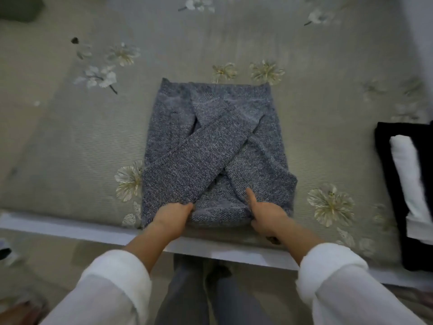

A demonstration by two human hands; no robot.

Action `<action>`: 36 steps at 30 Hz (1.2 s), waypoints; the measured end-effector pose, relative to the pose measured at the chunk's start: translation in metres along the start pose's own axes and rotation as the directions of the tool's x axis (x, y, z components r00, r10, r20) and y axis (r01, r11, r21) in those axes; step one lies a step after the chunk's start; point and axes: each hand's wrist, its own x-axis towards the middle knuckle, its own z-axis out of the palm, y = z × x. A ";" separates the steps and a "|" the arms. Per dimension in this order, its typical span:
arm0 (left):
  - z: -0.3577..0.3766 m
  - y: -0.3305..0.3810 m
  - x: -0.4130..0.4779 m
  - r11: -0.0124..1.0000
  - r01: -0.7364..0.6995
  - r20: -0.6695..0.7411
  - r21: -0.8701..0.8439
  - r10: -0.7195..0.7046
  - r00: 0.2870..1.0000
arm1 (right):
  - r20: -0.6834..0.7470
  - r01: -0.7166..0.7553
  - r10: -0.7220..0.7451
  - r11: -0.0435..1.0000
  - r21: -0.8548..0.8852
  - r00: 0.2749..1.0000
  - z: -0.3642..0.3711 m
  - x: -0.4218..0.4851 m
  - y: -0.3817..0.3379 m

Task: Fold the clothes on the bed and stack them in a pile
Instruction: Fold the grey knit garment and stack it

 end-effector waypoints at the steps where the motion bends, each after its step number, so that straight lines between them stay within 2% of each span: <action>1: -0.006 0.002 -0.010 1.000 -0.021 0.033 -0.013 0.021 0.999 | 0.050 0.002 -0.001 1.000 -0.007 0.999 -0.005 -0.009 0.000; 5: -0.016 0.014 -0.053 0.991 -0.085 0.205 -0.102 0.104 0.973 | 0.236 0.050 -0.057 0.998 0.036 0.970 -0.010 -0.046 0.002; 9: -0.024 0.022 -0.083 0.963 -0.089 0.424 -0.254 0.193 0.885 | 0.480 0.045 -0.061 0.998 0.044 0.875 -0.028 -0.065 0.006; 11: -0.040 0.017 -0.086 0.954 -0.067 0.499 -0.294 0.213 0.840 | 0.539 0.049 -0.039 0.999 -0.003 0.841 -0.045 -0.066 0.007; 13: -0.061 0.009 -0.080 0.959 -0.053 0.523 -0.278 0.197 0.829 | 0.540 0.038 -0.002 0.998 -0.055 0.841 -0.068 -0.062 0.005; 16: -0.101 -0.012 -0.057 0.967 -0.015 0.468 -0.255 0.137 0.873 | 0.462 0.010 0.058 0.989 -0.144 0.885 -0.109 -0.045 0.003; 21: -0.168 -0.056 -0.002 0.985 -0.045 0.257 -0.169 0.088 0.962 | 0.144 -0.037 0.081 0.958 -0.284 0.986 -0.176 -0.009 0.004; 25: -0.194 -0.084 0.048 0.988 -0.030 0.049 -0.153 0.038 0.998 | -0.073 -0.075 0.050 0.917 -0.392 0.996 -0.200 0.031 0.009; 30: -0.192 -0.105 0.096 0.952 0.059 -0.117 -0.300 -0.098 0.988 | -0.215 -0.100 0.015 0.915 -0.390 0.977 -0.205 0.082 0.024; 36: -0.188 -0.121 0.137 0.885 0.134 -0.242 -0.445 -0.263 0.934 | -0.326 -0.072 -0.049 0.935 -0.348 0.944 -0.214 0.137 0.030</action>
